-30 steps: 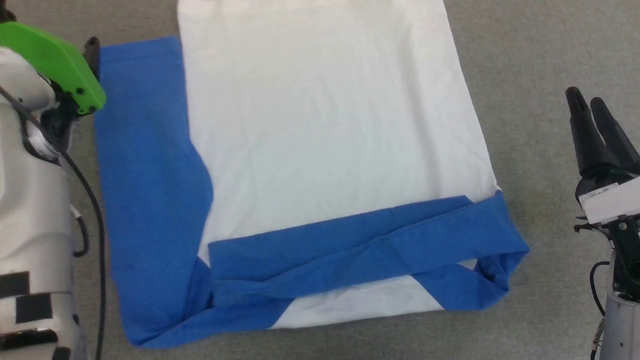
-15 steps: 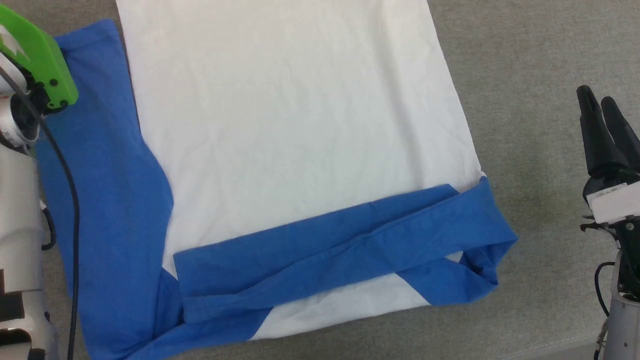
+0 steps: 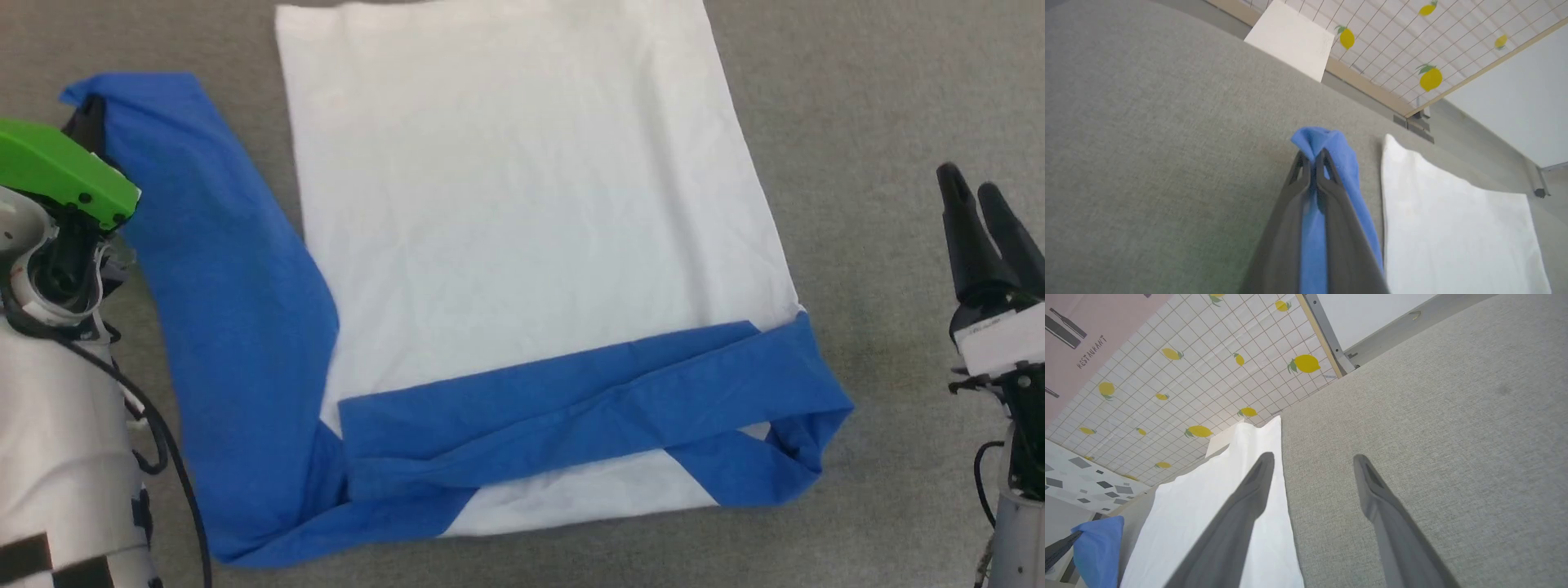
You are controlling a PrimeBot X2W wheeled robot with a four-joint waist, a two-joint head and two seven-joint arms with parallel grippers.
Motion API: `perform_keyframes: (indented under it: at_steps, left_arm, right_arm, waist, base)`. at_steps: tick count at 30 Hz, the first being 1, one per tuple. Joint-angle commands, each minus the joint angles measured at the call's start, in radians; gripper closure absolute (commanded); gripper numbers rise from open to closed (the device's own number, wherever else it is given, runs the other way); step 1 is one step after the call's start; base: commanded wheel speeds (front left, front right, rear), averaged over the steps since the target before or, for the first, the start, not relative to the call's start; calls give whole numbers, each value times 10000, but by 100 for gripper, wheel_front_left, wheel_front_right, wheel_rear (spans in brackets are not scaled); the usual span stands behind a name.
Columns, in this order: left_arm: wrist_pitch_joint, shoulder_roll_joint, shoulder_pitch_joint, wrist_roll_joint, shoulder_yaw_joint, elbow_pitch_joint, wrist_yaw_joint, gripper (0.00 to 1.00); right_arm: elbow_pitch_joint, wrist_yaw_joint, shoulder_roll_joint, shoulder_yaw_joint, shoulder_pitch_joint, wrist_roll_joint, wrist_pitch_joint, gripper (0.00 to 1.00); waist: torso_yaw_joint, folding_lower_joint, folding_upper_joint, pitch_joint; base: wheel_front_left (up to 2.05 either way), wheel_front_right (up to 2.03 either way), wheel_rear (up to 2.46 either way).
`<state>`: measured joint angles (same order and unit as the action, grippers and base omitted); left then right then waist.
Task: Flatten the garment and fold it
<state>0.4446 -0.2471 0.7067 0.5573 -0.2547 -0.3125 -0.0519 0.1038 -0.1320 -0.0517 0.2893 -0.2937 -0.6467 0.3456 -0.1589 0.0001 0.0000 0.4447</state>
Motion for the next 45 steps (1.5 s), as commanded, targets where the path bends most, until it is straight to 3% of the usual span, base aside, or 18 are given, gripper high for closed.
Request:
perform_keyframes:
  at_steps: [1,8,16,20,28,31,42,43,44,45]
  left_arm:
    - [-209,149,-242,199,-46,477,174,100]
    - [-191,967,-1129,342,927,2914,813,100]
    - [273,1860,-1614,539,3837,3859,1280,100]
    - [222,1950,-1677,713,5443,3297,1292,100]
    - [-611,1966,-1484,1233,8771,1298,913,100]
    - [-755,1966,-1474,1390,9636,647,840,100]
    - [139,1967,-1673,1981,11222,-811,964,100]
    - [137,1967,-1664,2089,11212,-800,972,64]
    - [134,1967,-1639,2203,11186,-770,963,0]
    - [213,1968,-1594,2351,11174,-725,959,0]
  right_arm:
    - [-71,13,14,22,193,61,46,0]
    - [-254,13,14,108,506,90,244,0]
    - [-474,13,14,140,774,-30,352,0]
    - [-502,13,14,173,854,-94,350,0]
    - [-689,13,14,97,864,-319,189,0]
    - [-811,13,14,32,893,-423,79,0]
    - [-1195,13,14,-13,917,-498,-324,0]
    - [-1221,13,14,-25,906,-499,-333,0]
    - [-1247,13,14,-44,894,-495,-335,0]
    - [-1280,13,14,-58,887,-485,-345,0]
  waist:
    - [663,-1,0,-930]
    - [1070,-1,0,-1854]
    - [986,-1,0,-2415]
    - [704,-1,0,-2381]
    - [-135,-1,0,-1972]
    - [-404,-1,0,-1825]
    - [-537,-1,0,-1695]
    - [-495,-1,0,-1725]
    - [-461,-1,0,-1753]
    - [-404,-1,0,-1814]
  base:
    - [0,0,0]
    - [0,0,0]
    - [0,0,0]
    - [0,0,0]
    - [0,0,0]
    - [0,0,0]
    - [0,0,0]
    - [0,0,0]
    - [0,0,0]
    - [0,0,0]
